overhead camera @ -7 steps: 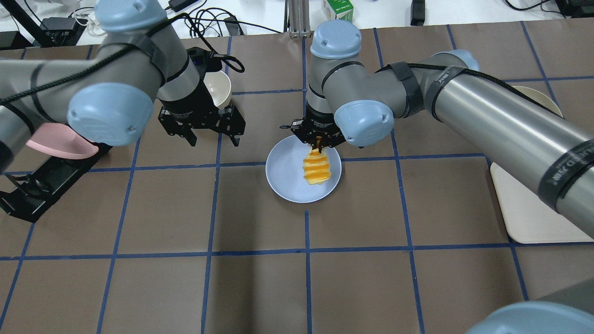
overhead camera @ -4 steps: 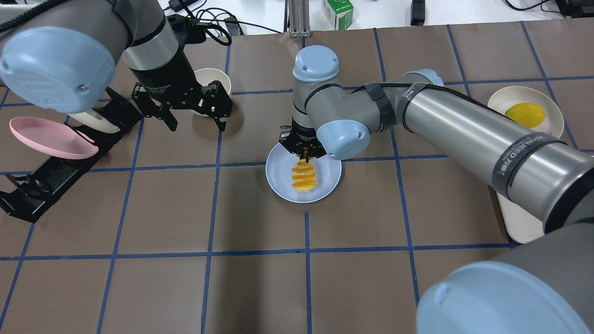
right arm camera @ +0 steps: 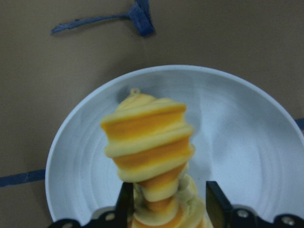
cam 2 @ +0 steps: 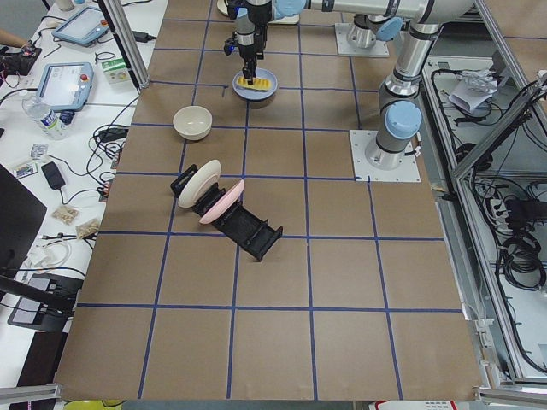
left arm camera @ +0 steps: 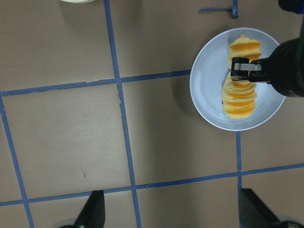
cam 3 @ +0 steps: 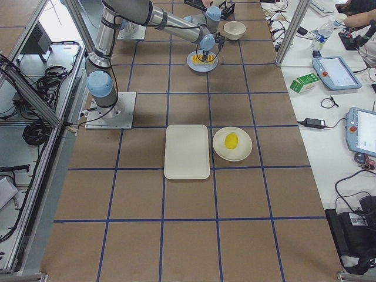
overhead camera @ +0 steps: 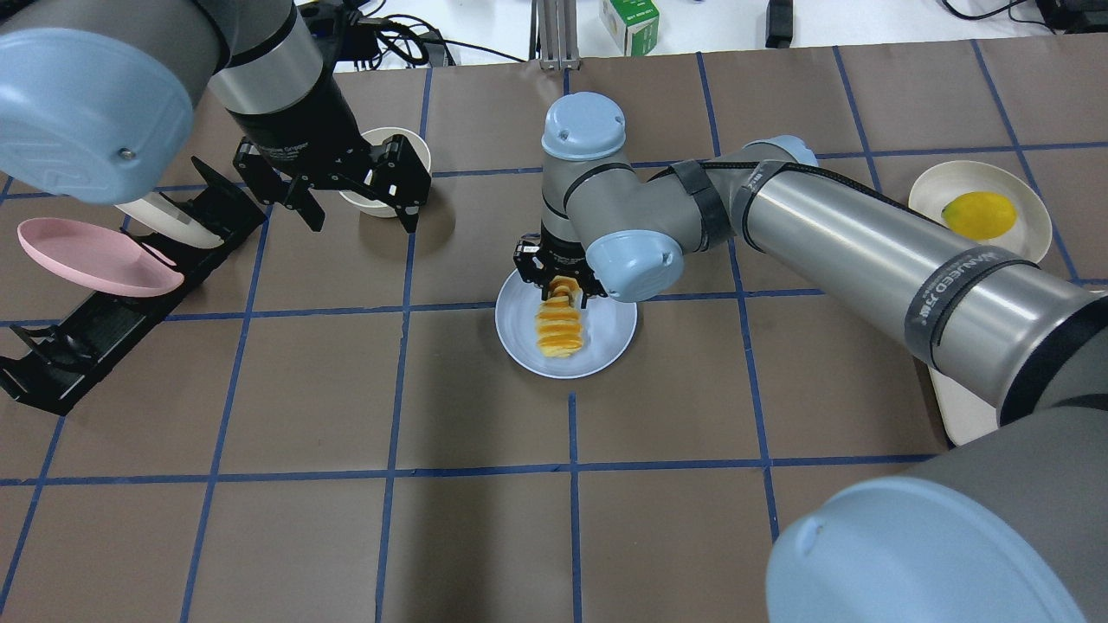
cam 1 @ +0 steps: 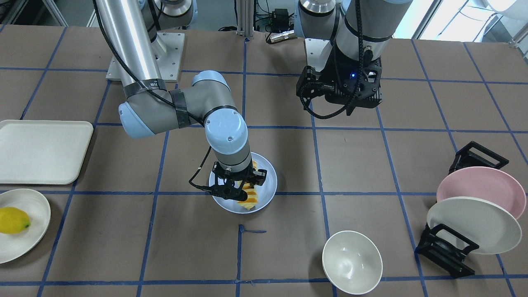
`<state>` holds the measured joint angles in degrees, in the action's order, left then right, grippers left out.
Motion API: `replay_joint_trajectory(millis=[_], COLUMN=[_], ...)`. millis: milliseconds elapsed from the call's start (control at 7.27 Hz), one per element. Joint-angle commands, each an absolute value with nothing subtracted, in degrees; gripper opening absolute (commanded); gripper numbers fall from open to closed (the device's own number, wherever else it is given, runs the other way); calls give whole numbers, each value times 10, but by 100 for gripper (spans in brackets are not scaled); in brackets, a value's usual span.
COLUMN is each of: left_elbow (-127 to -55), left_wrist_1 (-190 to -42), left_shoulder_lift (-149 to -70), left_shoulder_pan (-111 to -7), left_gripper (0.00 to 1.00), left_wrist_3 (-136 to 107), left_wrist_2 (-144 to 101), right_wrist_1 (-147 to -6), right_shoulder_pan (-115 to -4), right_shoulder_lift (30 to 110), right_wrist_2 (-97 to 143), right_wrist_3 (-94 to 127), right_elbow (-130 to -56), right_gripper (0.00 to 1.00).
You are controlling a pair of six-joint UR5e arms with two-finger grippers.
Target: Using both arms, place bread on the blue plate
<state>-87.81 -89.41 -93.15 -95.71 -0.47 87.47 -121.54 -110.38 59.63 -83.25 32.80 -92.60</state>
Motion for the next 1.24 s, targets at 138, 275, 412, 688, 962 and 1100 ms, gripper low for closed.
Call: replay_joint_trajectory(millis=[138,275,412,688,962,1100], left_elbow=[-882,-882,-882,-887,-890,-890], left_wrist_1=[-834,-835,-835,-834,-834,-834], left_shoulder_lift=[-935,-933,-933,-933,-931,-931], left_shoulder_pan=[-955,-954,-954,-954,-952,-952], left_gripper=[100,100,100,100,100,100], left_wrist_3=[-47,-47,-47,-47,-47,-47], left_wrist_2=[878,887,889,889,888,888], right_wrist_1=[-1182,-1131,-1095,-988,-965,-955], right_shoulder_pan=[-1095,-1077,-1042,-950,-892,-891], right_shoulder_lift=[627,665,705,804,879,886], right_wrist_2=[-835,-835,-845,-892,-886,-891], right_wrist_3=[321,316,286,131,61,61], right_elbow=[-924,-926,-929,-930,-928,-933], right_gripper=[100,100,100,100,100,100])
